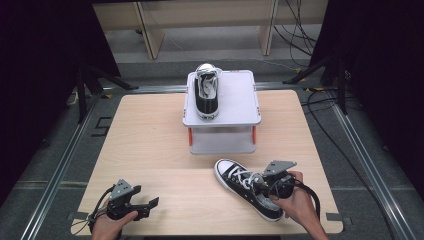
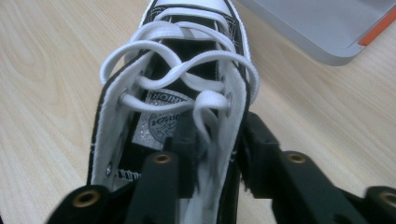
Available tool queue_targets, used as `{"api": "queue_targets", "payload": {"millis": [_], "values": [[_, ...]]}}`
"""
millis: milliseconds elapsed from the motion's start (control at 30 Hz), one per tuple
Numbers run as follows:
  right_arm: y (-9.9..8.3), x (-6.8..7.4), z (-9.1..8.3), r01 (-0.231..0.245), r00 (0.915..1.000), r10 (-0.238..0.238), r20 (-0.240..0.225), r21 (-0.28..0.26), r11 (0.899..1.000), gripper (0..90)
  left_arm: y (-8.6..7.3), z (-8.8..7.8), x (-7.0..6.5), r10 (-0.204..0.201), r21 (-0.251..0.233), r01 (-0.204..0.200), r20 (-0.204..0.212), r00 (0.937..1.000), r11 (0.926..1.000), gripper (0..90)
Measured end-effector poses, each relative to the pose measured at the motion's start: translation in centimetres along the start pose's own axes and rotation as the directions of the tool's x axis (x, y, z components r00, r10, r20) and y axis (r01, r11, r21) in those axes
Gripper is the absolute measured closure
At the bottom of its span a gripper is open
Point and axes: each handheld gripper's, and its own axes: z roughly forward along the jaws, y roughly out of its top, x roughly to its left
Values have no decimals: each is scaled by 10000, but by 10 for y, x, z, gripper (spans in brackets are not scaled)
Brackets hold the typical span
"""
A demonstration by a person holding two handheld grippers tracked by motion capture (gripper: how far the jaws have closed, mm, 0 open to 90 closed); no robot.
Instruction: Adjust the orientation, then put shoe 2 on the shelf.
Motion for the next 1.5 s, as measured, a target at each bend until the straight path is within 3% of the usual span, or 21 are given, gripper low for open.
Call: {"api": "queue_targets", "payload": {"millis": [67, 200, 233, 267, 567, 667, 700, 767, 800, 833, 933, 967, 1033, 1133, 1300, 1500], "values": [[1, 0, 0, -118, 9999, 118, 50, 65, 9999, 782, 0, -1, 2, 203, 162, -201, -125, 9997, 9997, 153], [4, -1, 2, -160, 9998, 159, 77, 149, 9998, 817, 0, 0, 2, 181, 150, -180, -85, 9998, 9997, 153], [5, -1, 3, -28, 10000, 26, 82, 163, 9999, 817, 0, 0, 0, 36, 24, -36, 7, 10000, 10000, 153], [6, -2, 4, 103, 9998, -104, 139, 132, 9999, 818, 0, -1, 1, 163, 120, -162, -78, 9998, 9998, 153], [8, -1, 5, -150, 9997, 144, 184, 318, 9994, 875, 0, 0, 0, -47, -32, 47, 45, 10000, 10000, 153], [9, -2, 5, 221, 9994, -225, 265, 183, 9996, 879, 1, -2, 1, 9, -31, -9, 9, 10000, 10000, 153], [9, 0, 5, -109, 9996, 106, 259, 121, 9999, 880, 1, -2, 1, 8, -29, -8, 2, 10000, 10000, 153], [10, -2, 3, -105, 9999, 103, 77, 271, 9996, 880, 1, -1, 1, -65, -72, 65, -5, 10000, 10000, 154], [10, -3, 3, -172, 9998, 171, 42, 302, 9994, 880, 1, -2, 2, 82, 28, -81, -115, 9999, 10000, 153], [10, -1, 2, -443, 9990, 442, 23, 323, 9985, 881, 1, -2, 1, -60, -94, 60, 6, 10000, 9999, 153], [11, -5, 3, -36, 10000, 37, -18, 157, 9999, 881, 0, -2, 2, -47, -72, 47, -23, 10000, 10000, 154], [11, -4, 2, -259, 9996, 262, -73, 287, 9993, 881, 0, -2, 3, -111, -81, 111, -19, 9999, 9999, 154], [11, -4, 3, -289, 9995, 290, -126, 86, 9995, 881, 1, -3, 3, -5, -7, 5, -69, 10000, 10000, 153], [13, -2, -1, -479, 9985, 486, -261, 262, 9985, 881, 1, -2, 1, -71, -111, 71, 17, 10000, 9999, 154], [19, -2, -5, -43, 9994, 44, -341, 20, 10000, 881, 0, -2, 2, -96, -59, 96, -5, 10000, 9999, 154], [33, -4, -10, 200, 9962, -150, -855, 585, 9981, 882, 0, -3, 6, -142, -2, 142, -251, 9996, 9999, 154]]}}
